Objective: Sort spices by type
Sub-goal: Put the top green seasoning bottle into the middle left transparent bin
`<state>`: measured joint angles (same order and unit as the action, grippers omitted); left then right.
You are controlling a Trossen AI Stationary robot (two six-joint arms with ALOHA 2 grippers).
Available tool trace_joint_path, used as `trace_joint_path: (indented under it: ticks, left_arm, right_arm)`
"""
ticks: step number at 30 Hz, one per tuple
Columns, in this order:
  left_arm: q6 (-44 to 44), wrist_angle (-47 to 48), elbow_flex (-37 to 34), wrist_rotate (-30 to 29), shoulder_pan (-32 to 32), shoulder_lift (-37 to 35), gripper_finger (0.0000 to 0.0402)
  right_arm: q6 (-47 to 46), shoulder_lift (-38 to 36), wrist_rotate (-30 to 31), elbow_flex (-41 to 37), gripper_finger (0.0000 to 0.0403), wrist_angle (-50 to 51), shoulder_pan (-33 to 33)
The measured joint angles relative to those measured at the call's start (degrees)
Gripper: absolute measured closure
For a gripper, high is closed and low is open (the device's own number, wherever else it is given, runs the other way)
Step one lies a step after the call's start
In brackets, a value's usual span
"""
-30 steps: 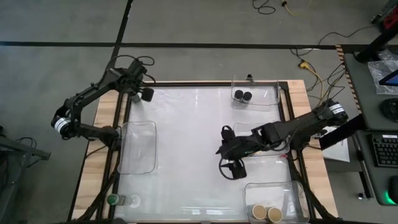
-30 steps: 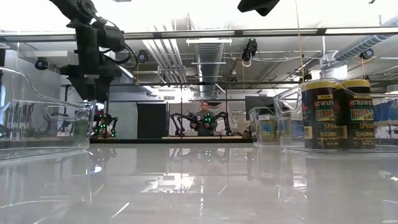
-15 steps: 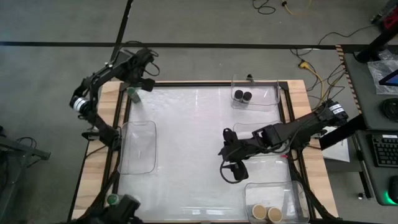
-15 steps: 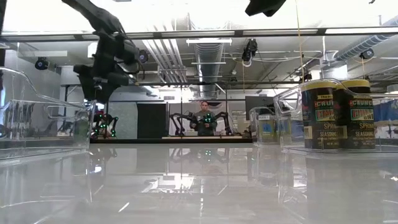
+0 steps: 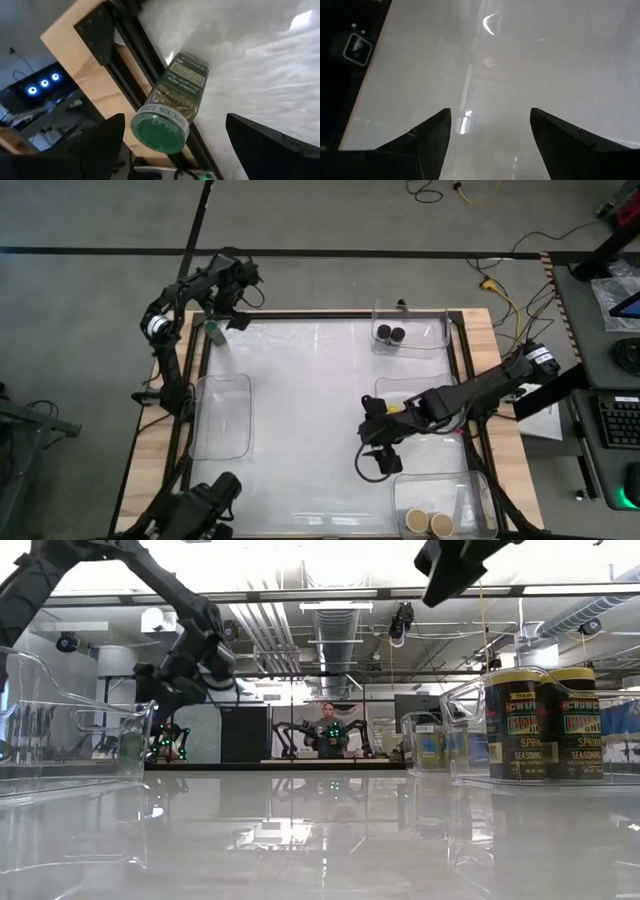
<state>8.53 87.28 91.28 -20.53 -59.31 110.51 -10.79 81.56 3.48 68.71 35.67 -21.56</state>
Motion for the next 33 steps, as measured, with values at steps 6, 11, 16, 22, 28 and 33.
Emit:
trace_joint_path:
  ticks: [6,11,16,22,28,33]
  left_arm:
    - [-0.54,2.07,0.02,-0.61,0.02,3.98,0.0071]
    - [-0.57,2.54,0.01,-1.43,-0.01,6.49,0.0071]
    - [-0.57,2.79,-0.32,-1.4,0.0,7.68,0.0078]
    - [-0.58,2.74,-1.13,0.31,0.0,7.43,0.0098]
    - [-0.48,2.74,-4.0,1.96,0.25,7.02,0.0112]
    - [-0.41,2.76,-6.59,1.66,0.89,7.01,0.0114]
  right_arm:
    - [-1.86,0.0,0.01,-1.19,0.0149,-0.78,-2.13]
    - [-2.77,0.0,0.05,-2.09,0.0159,-1.94,-3.34]
    - [-2.8,0.0,0.05,-2.23,0.0163,-2.11,-3.47]
    - [-2.7,0.0,0.16,-2.23,0.0155,-2.11,-3.45]
    - [-2.62,0.0,0.18,-2.36,0.0158,-2.11,-3.45]
    - [-2.07,0.0,0.18,-2.37,0.0165,-2.11,-3.45]
